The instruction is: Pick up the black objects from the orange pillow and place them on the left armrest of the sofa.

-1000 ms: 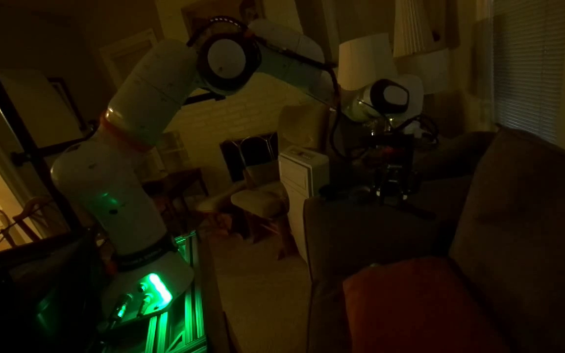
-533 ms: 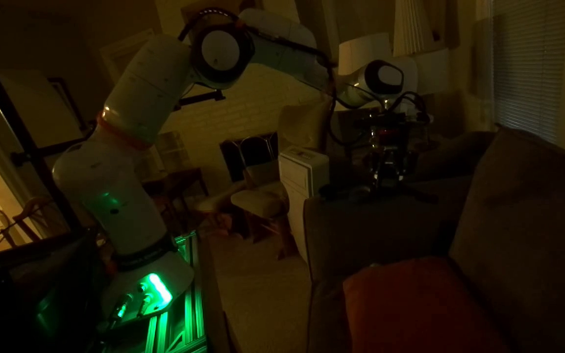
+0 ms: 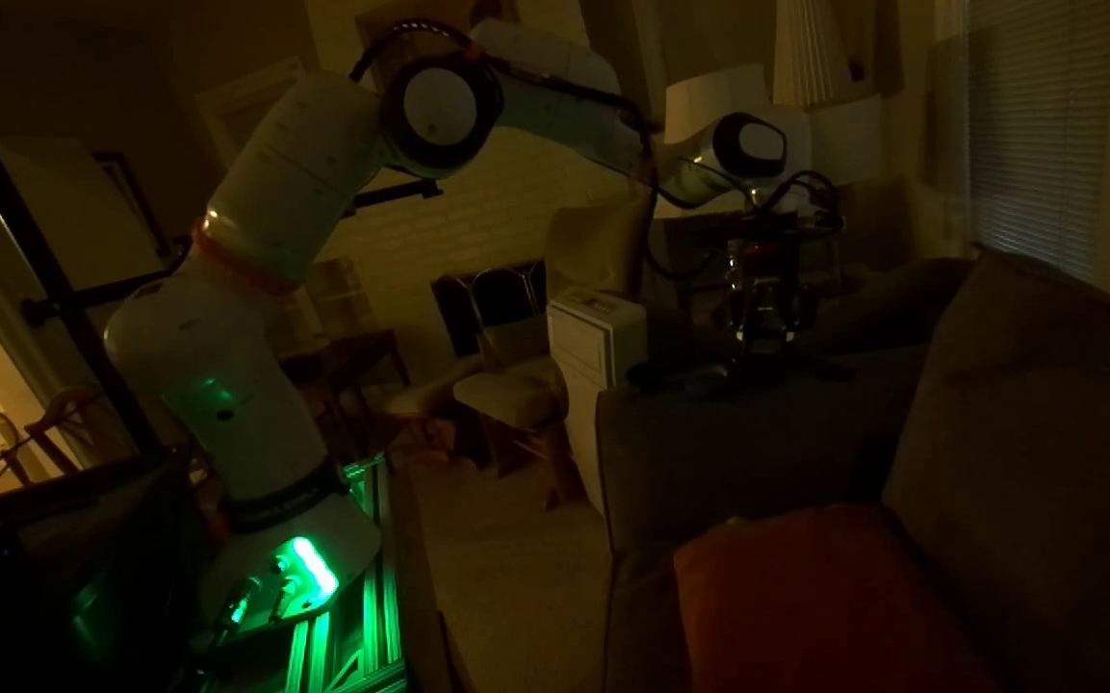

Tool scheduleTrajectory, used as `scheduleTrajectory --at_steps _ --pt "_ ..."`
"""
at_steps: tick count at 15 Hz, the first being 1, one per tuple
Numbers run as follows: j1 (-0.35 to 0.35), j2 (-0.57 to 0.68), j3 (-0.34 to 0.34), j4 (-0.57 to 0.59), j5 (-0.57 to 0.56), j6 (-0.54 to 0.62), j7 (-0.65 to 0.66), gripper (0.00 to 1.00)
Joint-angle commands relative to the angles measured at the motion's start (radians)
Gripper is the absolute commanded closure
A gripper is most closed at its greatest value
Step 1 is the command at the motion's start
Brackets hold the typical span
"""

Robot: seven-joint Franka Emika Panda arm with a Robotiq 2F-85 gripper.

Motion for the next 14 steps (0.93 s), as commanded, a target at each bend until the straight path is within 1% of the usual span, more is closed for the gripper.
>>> scheduleTrajectory --at_steps 1,3,5,6,9,11,13,14 --pt "0.057 0.086 0.026 0.204 -0.069 -0.078 -0.082 0.66" --pt "0.091 0.127 0.04 0.304 -0.094 -0.103 -0.151 0.66" --pt "0.131 0.172 0.051 0.398 -0.116 -0.17 -0.235 0.66" --pt "0.158 0.184 0.046 0.442 -0.134 -0.228 -0.269 0.66" --pt "0.208 0.232 0.037 0.543 -0.188 -0.335 -0.401 0.66" --pt "0.238 0.268 0.018 0.61 -0.227 -0.41 -0.497 0.66" --pt "0.259 0.297 -0.005 0.657 -0.278 -0.422 -0.582 0.66" --pt "0.266 0.299 -0.02 0.654 -0.292 -0.402 -0.609 0.66"
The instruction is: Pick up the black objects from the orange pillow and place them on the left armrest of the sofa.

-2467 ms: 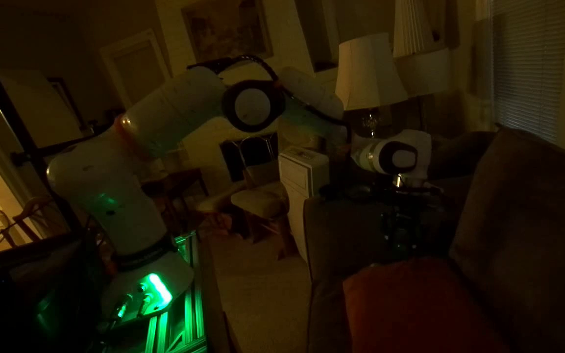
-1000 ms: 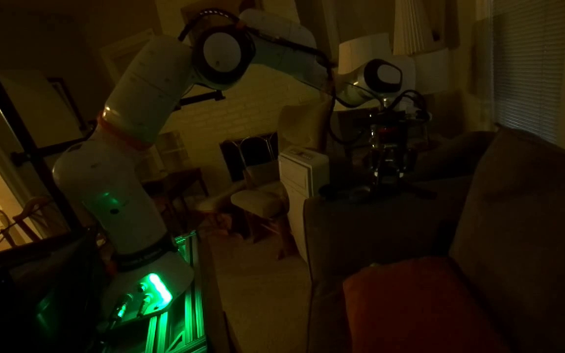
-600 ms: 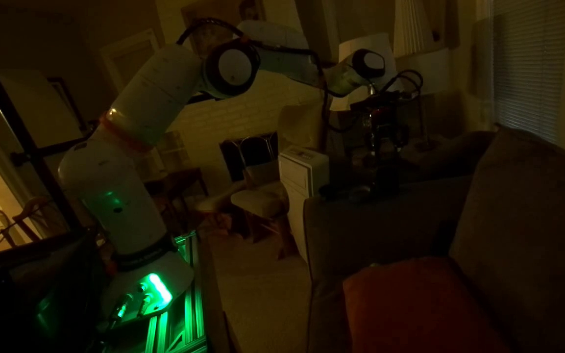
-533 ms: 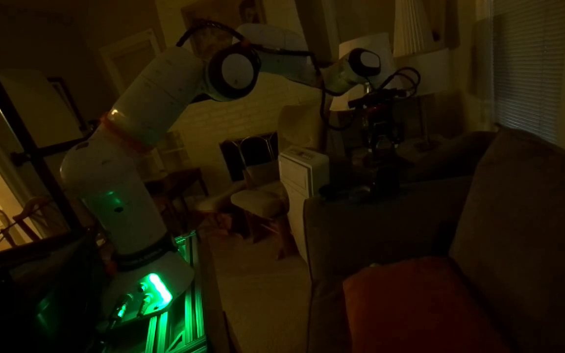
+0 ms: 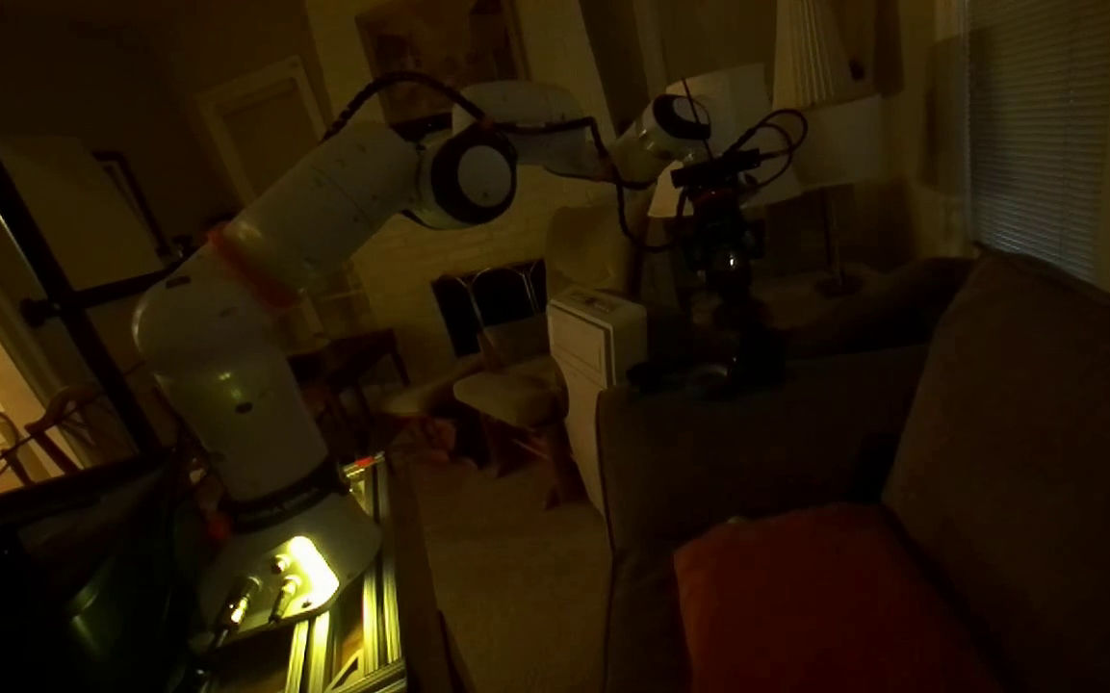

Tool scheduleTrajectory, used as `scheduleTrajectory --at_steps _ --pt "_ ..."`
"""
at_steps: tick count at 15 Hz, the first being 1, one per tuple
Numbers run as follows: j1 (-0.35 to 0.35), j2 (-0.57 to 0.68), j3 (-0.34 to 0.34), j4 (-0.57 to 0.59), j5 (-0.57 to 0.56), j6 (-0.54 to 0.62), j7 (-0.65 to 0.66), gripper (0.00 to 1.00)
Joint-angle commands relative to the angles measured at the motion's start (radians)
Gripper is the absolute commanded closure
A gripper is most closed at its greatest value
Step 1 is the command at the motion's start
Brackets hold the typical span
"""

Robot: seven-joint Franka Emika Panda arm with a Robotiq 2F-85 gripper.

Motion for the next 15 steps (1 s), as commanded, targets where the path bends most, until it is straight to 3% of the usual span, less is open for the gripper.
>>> scheduleTrajectory --at_steps 1,3,4,8,9,15 --pt "0.034 0.09 -0.058 0.132 -0.082 -0.002 -0.137 0.66" --pt "0.045 0.124 -0.084 0.169 -0.103 0.045 -0.168 0.66" --pt "0.031 0.057 -0.054 0.074 -0.068 0.028 -0.115 0.41" --pt "0.042 0.095 -0.075 0.116 -0.081 0.046 -0.14 0.41" --pt "0.042 0.097 -0.075 0.119 -0.082 0.046 -0.141 0.66" --pt "0.12 0.133 -0.121 0.125 -0.179 0.064 -0.198 0.66"
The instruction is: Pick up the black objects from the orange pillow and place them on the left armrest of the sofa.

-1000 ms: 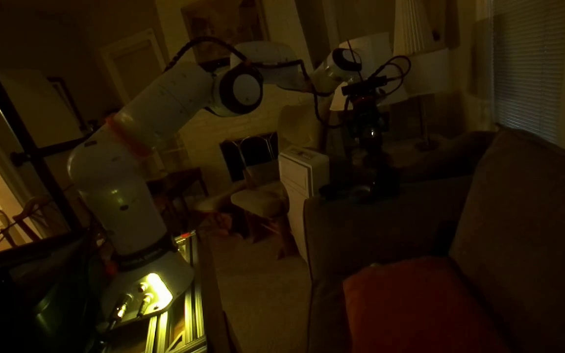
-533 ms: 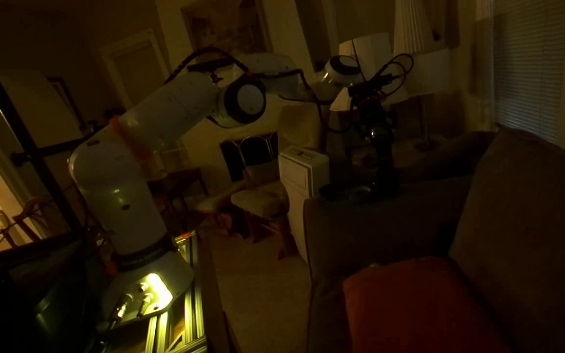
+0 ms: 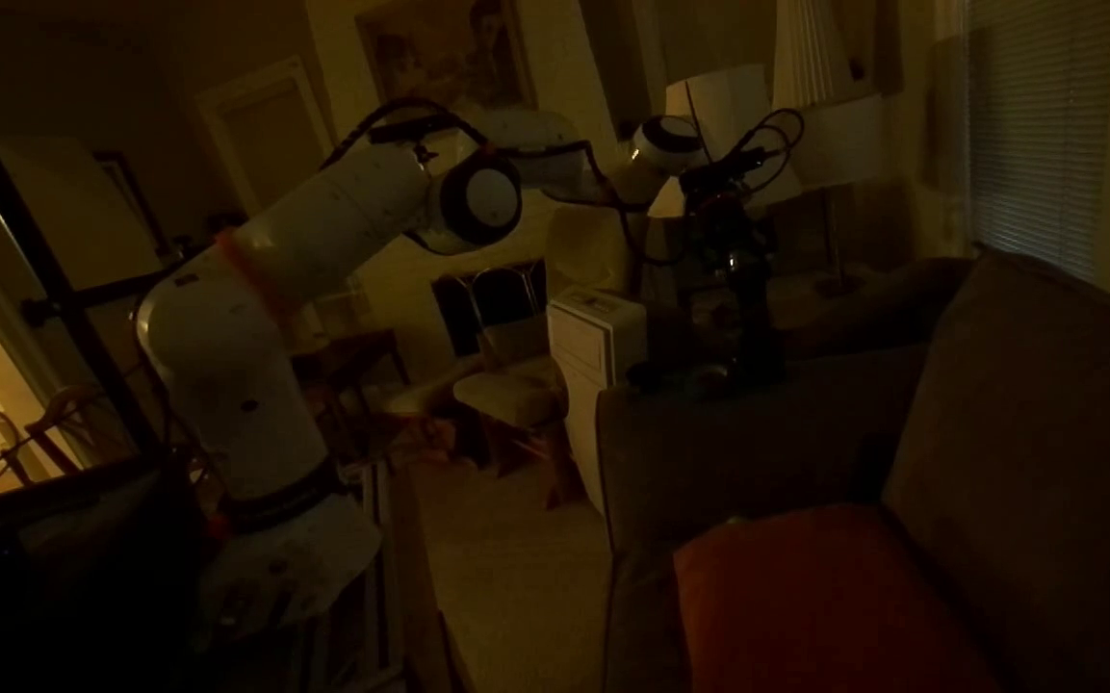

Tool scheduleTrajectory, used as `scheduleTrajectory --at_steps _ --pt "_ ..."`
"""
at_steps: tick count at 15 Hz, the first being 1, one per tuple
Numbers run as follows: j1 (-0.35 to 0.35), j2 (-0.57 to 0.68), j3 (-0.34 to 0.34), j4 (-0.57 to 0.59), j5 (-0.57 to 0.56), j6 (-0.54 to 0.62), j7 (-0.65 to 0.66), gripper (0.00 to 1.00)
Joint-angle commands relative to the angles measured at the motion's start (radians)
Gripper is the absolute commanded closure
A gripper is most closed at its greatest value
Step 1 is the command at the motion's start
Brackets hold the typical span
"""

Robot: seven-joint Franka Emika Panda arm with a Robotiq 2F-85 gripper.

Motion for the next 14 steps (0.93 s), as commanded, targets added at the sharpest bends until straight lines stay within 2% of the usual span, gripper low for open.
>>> scheduleTrajectory --at_steps 1,5,8,14 --pt "0.075 0.04 -0.056 0.019 -0.101 0.012 -0.05 0.66" --pt "0.145 0.077 -0.109 0.033 -0.211 0.071 -0.07 0.66" --pt "0.176 0.105 -0.144 0.046 -0.279 0.185 -0.055 0.66" --pt "0.177 0.145 -0.169 0.046 -0.31 0.356 -0.051 0.66"
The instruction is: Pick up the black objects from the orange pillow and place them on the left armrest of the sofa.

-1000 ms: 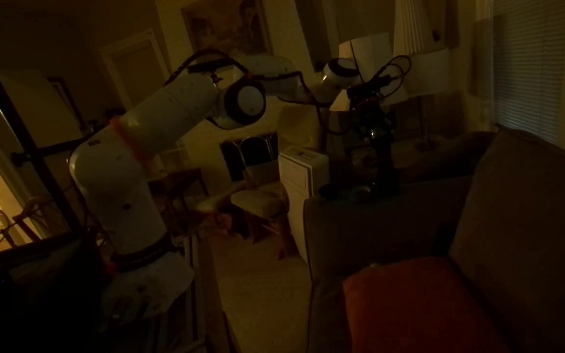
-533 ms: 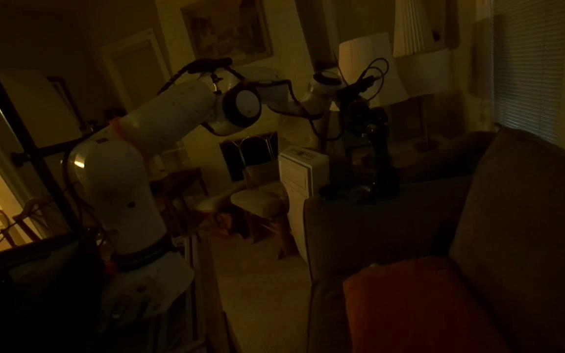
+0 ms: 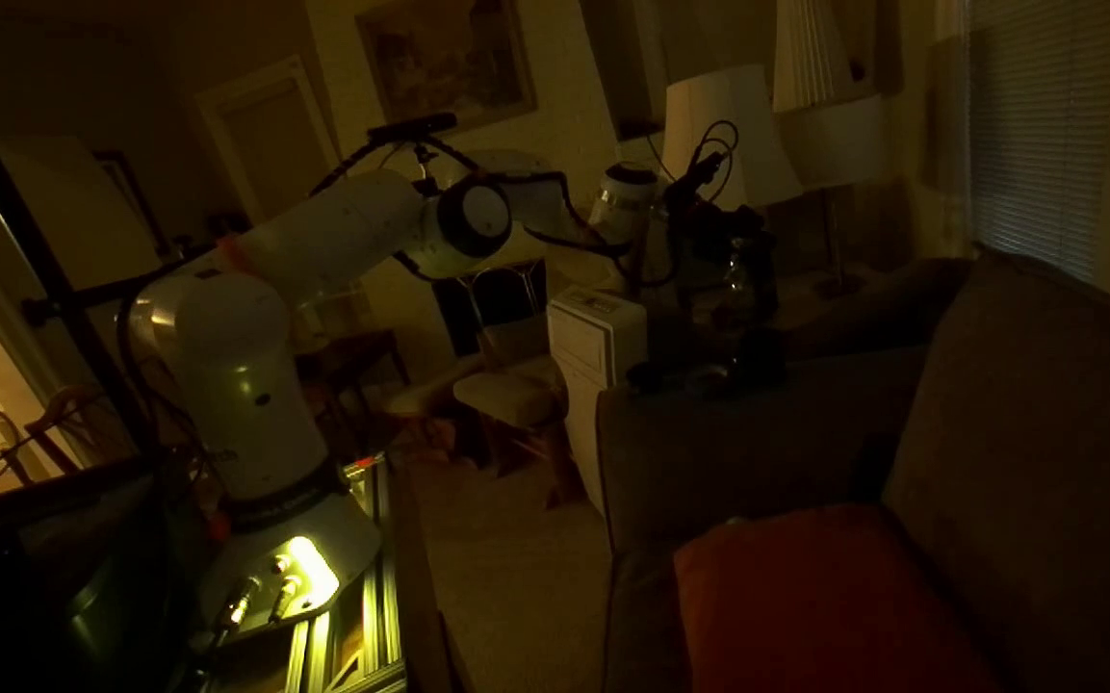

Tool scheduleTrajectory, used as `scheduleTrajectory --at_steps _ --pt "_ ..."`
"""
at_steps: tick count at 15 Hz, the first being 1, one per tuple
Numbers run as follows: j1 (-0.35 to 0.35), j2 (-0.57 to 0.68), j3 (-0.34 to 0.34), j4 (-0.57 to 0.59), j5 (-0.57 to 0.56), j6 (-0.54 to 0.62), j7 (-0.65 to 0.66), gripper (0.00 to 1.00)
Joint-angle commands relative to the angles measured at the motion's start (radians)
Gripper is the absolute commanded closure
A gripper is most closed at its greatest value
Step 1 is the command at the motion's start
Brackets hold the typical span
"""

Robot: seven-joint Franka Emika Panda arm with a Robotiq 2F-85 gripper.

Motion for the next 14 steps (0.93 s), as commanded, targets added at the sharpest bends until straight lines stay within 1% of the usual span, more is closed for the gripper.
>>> scheduleTrajectory --at_steps 1,4,11,14 --pt "-0.005 0.053 -0.024 0.042 -0.03 0.068 -0.011 0.66" --pt "-0.005 0.069 -0.034 0.042 -0.025 0.093 -0.015 0.66" --pt "-0.006 0.095 -0.032 0.043 -0.013 0.114 -0.039 0.66" --pt "-0.006 0.106 -0.03 0.046 -0.016 0.155 -0.056 0.66"
